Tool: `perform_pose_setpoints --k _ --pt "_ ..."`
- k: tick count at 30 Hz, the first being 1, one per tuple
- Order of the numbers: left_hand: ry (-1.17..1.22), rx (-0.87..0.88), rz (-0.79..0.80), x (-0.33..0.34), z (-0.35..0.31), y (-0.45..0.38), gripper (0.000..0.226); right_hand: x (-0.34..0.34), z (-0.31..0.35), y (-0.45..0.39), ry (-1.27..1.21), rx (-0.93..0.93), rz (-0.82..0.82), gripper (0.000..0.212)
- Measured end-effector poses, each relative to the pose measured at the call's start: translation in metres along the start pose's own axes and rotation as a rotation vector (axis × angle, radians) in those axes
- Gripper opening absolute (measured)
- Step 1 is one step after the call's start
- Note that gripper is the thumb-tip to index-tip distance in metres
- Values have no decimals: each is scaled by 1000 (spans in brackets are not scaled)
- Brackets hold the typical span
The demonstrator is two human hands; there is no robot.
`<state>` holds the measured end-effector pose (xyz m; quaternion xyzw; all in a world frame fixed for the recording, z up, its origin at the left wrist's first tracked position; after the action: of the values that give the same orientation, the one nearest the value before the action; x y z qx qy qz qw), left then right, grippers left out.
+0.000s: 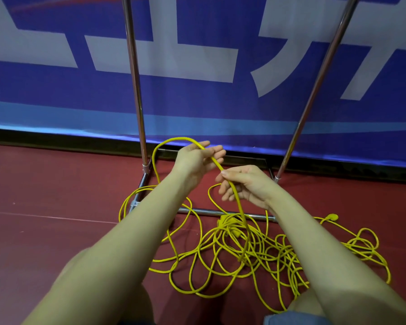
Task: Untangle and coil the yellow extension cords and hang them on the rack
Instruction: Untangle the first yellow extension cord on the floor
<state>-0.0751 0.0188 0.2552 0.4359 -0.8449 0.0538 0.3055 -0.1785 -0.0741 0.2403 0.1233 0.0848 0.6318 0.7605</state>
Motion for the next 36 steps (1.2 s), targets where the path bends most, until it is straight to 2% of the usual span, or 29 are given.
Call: perform_pose_setpoints --k 3,7,11,13,16,19,21,26,31,36 --pt "83 44 1 0 -5 -5 34 1 3 1 -79 -16 36 24" --pt "171 118 -66 -5 -15 -12 43 -5 2 7 -82 5 100 25" --pt "332 179 -167 -20 -24 -19 44 -10 1 12 -43 27 145 22" --pt "370 185 -178 -23 -25 -20 35 -12 -1 13 -20 22 128 20" --pt "241 105 -104 -16 -20 -13 20 -15 -2 9 -9 4 69 18" --pt "20 37 20 -2 -6 2 32 -15 0 7 -31 -7 39 17" --pt "-27 58 45 1 -1 6 41 -12 1 7 -17 -1 57 17" --pt "58 84 3 -4 -6 3 42 -4 5 6 -84 -13 95 22" --pt "124 159 -58 -7 -15 -2 45 -7 7 15 -43 62 167 27" --pt "185 198 -183 -27 -25 -14 50 -15 1 17 -17 41 202 18"
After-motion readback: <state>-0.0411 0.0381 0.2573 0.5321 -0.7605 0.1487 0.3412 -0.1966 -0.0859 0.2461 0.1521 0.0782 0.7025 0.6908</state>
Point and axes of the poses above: each hand's wrist, its own y-axis away from the middle knuckle, its own x-axis out of the palm, z = x × y, the point moved 2 cm from there along -y, towards the middle knuckle, and after that the axes turned 4 degrees about x, right-handed, at the moved point
